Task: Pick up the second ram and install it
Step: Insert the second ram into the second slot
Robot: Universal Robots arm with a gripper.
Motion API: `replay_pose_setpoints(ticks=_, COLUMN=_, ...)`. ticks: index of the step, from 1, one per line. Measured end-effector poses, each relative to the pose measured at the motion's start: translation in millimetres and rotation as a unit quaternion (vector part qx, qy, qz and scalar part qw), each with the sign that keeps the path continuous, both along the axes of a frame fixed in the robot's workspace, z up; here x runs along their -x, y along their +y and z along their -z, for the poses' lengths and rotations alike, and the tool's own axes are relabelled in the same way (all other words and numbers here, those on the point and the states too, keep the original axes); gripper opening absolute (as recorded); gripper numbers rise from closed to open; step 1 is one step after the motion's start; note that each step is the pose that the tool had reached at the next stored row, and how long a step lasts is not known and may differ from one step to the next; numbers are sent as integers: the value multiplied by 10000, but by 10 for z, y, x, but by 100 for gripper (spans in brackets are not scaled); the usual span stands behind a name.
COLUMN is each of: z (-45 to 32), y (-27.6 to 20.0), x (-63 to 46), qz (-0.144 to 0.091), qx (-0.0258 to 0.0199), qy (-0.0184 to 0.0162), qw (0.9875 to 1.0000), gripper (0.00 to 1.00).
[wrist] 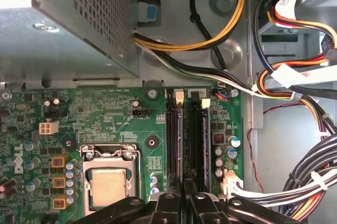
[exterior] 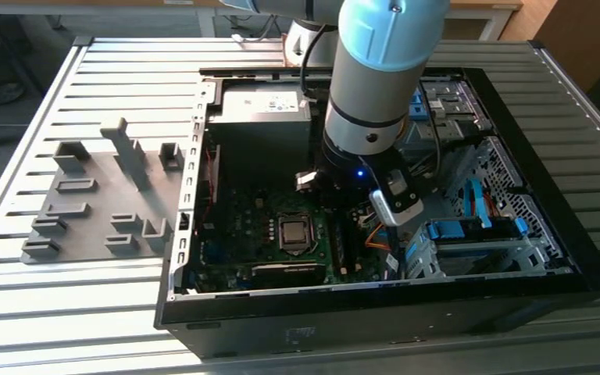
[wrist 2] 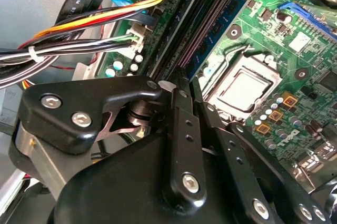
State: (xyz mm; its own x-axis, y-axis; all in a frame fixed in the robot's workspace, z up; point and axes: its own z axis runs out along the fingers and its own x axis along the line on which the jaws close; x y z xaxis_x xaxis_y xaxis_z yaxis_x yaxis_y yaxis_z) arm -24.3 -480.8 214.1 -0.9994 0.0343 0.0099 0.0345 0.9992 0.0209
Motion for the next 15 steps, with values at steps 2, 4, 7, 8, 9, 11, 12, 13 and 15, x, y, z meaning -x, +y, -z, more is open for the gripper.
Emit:
replay_pose_setpoints(ticks=2, z=0, y=0, x=0, qz=0, qx=-19, qy=-1, qw=10000, gripper=14)
replay_pose_setpoints(ticks=4, z=0, y=-1, x=0, qz=0, qx=-32, qy=0, qw=10000, gripper=14)
replay_pose_setpoints(ticks=7, z=0, y=-1, x=0, qz=0, qx=-38, qy=-1, qw=10000, gripper=14)
replay_pose_setpoints(ticks=8, z=0, y=-1, x=0, qz=0, qx=-38, qy=-1, qw=10000, gripper=14)
replay_pose_setpoints(ticks=9, z=0, y=-1, x=0, qz=0, qx=-38, qy=0, qw=10000, gripper=14)
replay_pose_setpoints(ticks=11, z=0, y=-1, x=0, qz=0, qx=-38, qy=0, qw=10000, gripper=14)
replay_pose_setpoints(ticks=12, z=0, y=-1, x=0, qz=0, qx=-38, qy=-1, qw=10000, gripper=14)
replay_pose_setpoints(ticks=13, z=0, y=-1, x=0, qz=0, qx=-38, qy=0, qw=10000, gripper=14)
replay_pose_setpoints(ticks=15, z=0, y=-1, x=0, qz=-5, qx=-38, qy=0, qw=10000, gripper=14)
